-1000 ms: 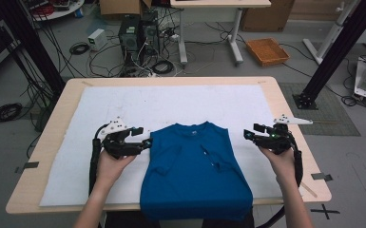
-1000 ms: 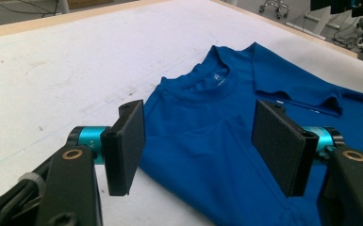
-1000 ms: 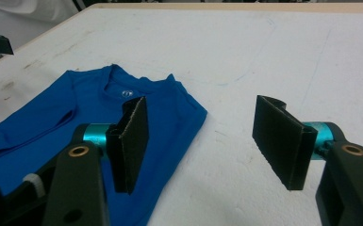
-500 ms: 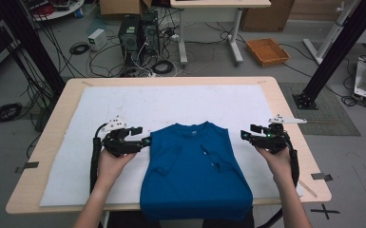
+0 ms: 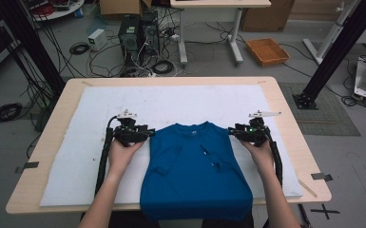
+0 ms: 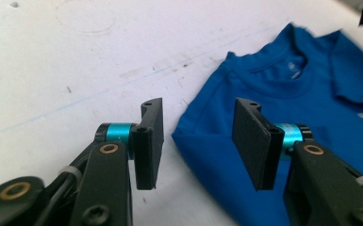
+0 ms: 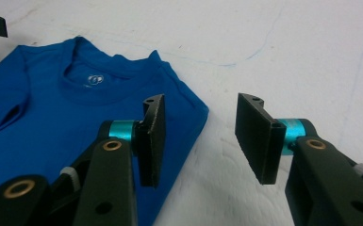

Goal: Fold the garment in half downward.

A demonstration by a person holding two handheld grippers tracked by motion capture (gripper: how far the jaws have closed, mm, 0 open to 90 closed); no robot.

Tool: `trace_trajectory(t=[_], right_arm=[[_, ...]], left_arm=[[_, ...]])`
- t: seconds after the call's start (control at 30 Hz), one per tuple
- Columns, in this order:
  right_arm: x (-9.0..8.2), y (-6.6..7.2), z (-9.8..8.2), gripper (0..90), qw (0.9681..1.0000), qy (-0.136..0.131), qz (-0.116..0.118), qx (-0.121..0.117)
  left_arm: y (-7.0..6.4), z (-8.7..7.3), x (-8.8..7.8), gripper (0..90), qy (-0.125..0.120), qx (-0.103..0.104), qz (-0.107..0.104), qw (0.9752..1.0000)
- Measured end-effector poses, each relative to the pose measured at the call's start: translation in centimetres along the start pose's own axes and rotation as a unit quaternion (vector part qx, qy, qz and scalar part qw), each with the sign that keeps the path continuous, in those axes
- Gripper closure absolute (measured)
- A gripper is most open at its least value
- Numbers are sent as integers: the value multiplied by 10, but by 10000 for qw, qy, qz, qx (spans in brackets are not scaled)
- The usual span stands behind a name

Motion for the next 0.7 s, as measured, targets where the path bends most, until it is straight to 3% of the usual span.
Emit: trace_trajectory(t=[0.13,0.17,0.27,0.3,0.33,0.43,0.47,0.5,0.6,0.67,0.7], right_arm=[[11,0,2,572,9999,73,-100,-12],[19,-2,-1,575,9995,247,-177,-36],[24,-4,-3,603,9989,372,-274,-39],[26,-4,-6,723,9987,436,-263,-54],[27,-5,-7,783,9982,473,-330,-140],[27,-4,-6,799,9980,471,-346,-221],[25,-4,-5,791,9982,434,-339,-230],[23,-3,-1,724,9989,266,-314,-206],[24,1,5,691,9992,224,-220,-243],[29,5,11,645,9990,261,-188,-298],[29,5,11,645,9990,261,-188,-298]], left_arm=[[3,0,11,538,158,-71,41,9998],[5,-1,13,542,203,-74,64,9997],[7,-5,19,604,295,-115,135,9994],[8,-5,18,660,309,-86,195,9993],[9,-5,18,697,331,-45,230,9992],[10,-5,17,719,299,-52,272,9992],[10,-4,17,706,266,-30,288,9992],[8,-2,17,622,198,-20,260,9995],[4,4,21,612,152,74,183,9997],[0,11,28,607,277,295,123,9991],[0,11,28,606,277,295,123,9991]])
Point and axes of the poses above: each handheld gripper's, and its own axes: x roughly forward along the jaws, z roughly out of its top, y roughly to its left, the point moved 7 cm from there along x, roughly forward along the jaws, and after that the axes turned 2 degrees about -z, right-handed, at the moved point
